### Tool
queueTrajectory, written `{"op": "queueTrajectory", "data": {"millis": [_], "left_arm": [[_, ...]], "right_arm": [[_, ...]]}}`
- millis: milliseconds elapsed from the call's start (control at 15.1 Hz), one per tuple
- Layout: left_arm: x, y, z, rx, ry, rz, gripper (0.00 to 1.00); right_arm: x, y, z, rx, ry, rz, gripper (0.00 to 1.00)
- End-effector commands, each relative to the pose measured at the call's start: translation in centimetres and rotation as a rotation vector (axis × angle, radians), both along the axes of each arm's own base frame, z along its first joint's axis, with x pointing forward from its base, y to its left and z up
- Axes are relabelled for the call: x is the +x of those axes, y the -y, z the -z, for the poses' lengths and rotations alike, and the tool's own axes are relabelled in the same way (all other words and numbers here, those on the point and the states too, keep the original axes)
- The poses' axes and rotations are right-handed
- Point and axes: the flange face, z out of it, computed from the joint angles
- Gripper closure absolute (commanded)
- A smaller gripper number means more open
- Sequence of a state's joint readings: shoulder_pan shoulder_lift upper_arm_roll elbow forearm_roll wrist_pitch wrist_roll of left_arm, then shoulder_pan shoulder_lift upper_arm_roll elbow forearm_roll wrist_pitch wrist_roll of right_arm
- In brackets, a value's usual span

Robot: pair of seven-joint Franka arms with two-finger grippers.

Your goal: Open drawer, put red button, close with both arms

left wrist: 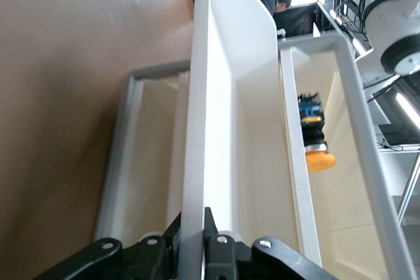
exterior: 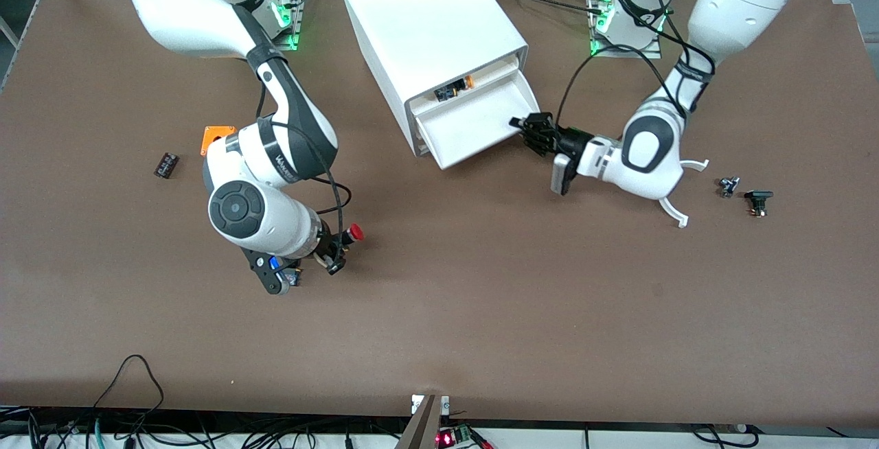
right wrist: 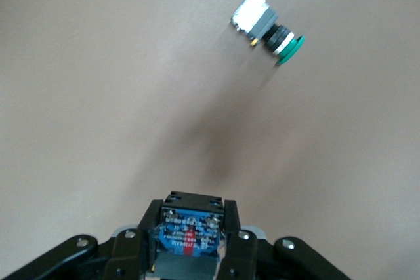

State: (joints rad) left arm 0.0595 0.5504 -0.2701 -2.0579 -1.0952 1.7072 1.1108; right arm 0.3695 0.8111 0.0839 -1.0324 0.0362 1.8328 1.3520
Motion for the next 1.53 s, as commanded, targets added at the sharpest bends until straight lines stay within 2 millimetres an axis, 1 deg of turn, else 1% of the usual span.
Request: {"op": "queueTrajectory", "data": {"millis": [0, 66, 199, 265, 332, 398, 464, 531, 597, 664, 796, 929, 1062, 1128, 1261, 1393, 1460], "left_arm": [[3.4, -1.2, 0.4, 0.043, 0.056, -0.008, 1.00], [3.9, -1.6, 0.2, 0.051, 0.060, -0.011, 1.00], [4.1, -1.9, 0.0, 0.058, 0.052, -0.022, 1.00], [4.2, -2.1, -0.1, 0.059, 0.048, -0.026, 0.63], [4.3, -2.5, -0.2, 0.059, 0.049, -0.031, 0.01], [4.7, -3.0, -0.7, 0.051, 0.053, -0.037, 0.00], [5.2, -3.1, -1.6, 0.031, 0.043, -0.028, 0.00], [5.4, -3.2, -2.4, 0.031, 0.005, -0.017, 0.00], [6.1, -3.9, -3.5, 0.062, -0.030, -0.015, 0.00], [6.5, -4.2, -5.1, 0.106, -0.060, -0.005, 0.00], [7.3, -4.6, -8.5, 0.215, -0.107, 0.011, 0.00], [8.1, -5.5, -11.7, 0.379, -0.112, 0.021, 0.00], [8.8, -6.2, -14.6, 0.546, -0.095, 0.024, 0.00], [9.0, -6.5, -15.9, 0.626, -0.094, 0.015, 0.00], [9.1, -6.4, -18.2, 0.816, -0.102, 0.008, 0.00], [9.6, -6.0, -19.7, 0.972, -0.086, 0.003, 0.00], [9.8, -6.4, -20.0, 1.039, -0.067, 0.000, 0.00]], "right_arm": [[-1.2, -3.0, -3.3, 0.012, 0.041, 0.030, 1.00], [-1.5, -3.8, -4.1, 0.017, 0.055, 0.040, 1.00], [-2.4, -6.4, -6.1, 0.043, 0.098, 0.054, 1.00], [-2.8, -7.4, -6.8, 0.056, 0.115, 0.071, 1.00], [-3.4, -8.6, -6.9, 0.063, 0.123, 0.070, 1.00], [-4.0, -9.6, -7.4, 0.066, 0.137, 0.059, 1.00], [-4.8, -10.8, -7.8, 0.070, 0.143, 0.042, 1.00], [-5.6, -12.1, -8.1, 0.074, 0.145, 0.045, 1.00], [-6.5, -13.4, -8.3, 0.077, 0.144, 0.070, 1.00], [-7.7, -15.1, -8.3, 0.071, 0.146, 0.074, 1.00], [-10.2, -18.2, -8.3, 0.057, 0.158, 0.102, 1.00], [-12.5, -21.0, -8.4, 0.063, 0.160, 0.121, 1.00], [-14.5, -23.1, -8.3, 0.048, 0.175, 0.134, 1.00], [-15.7, -24.4, -7.8, 0.035, 0.185, 0.139, 1.00], [-17.5, -26.3, -6.3, 0.022, 0.175, 0.124, 1.00], [-18.3, -27.0, -4.7, 0.007, 0.159, 0.132, 1.00], [-19.1, -27.6, -3.7, 0.002, 0.153, 0.120, 1.00]]}}
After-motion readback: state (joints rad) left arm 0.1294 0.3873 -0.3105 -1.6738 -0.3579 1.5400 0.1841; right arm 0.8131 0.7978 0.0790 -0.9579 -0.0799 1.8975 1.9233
